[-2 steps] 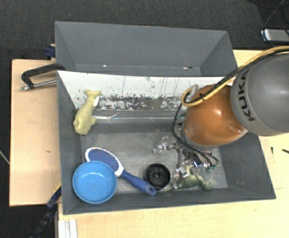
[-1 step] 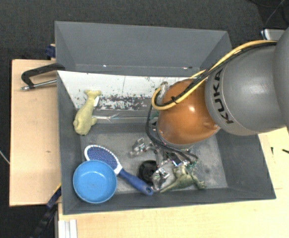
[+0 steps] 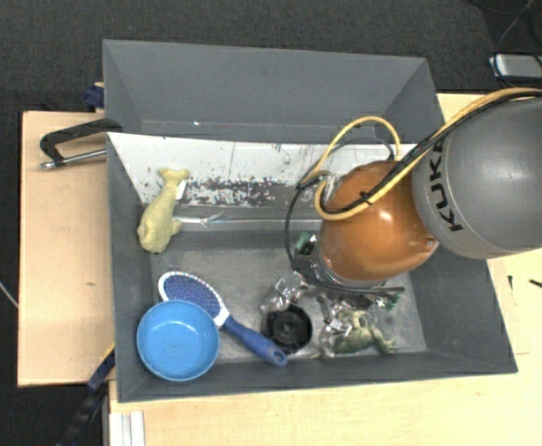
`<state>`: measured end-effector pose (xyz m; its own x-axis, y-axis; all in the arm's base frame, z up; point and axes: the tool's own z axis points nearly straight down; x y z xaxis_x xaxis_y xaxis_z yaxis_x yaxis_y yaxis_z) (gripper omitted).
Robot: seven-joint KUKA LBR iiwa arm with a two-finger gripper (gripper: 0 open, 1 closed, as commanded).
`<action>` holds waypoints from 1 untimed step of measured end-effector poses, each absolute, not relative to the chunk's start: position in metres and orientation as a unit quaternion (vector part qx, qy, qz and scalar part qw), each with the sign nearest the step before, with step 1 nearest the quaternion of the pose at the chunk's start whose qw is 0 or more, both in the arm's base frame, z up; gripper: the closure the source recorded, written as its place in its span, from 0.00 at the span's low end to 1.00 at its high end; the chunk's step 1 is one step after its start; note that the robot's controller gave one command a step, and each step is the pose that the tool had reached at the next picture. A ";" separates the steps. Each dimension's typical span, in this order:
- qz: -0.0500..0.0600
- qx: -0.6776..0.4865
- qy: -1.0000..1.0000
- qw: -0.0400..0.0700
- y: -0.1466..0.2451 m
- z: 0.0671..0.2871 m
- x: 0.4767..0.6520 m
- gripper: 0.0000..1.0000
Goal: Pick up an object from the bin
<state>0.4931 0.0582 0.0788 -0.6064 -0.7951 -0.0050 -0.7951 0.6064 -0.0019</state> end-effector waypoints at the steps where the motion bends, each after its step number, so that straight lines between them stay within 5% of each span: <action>1: 0.000 -0.443 0.896 0.002 0.058 0.079 0.493 1.00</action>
Offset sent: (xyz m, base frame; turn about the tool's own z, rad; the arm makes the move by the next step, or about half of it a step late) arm 0.0000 0.0000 0.0000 0.0000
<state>0.4929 0.0576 0.0787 -0.6070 -0.7947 -0.0036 -0.7947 0.6070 -0.0014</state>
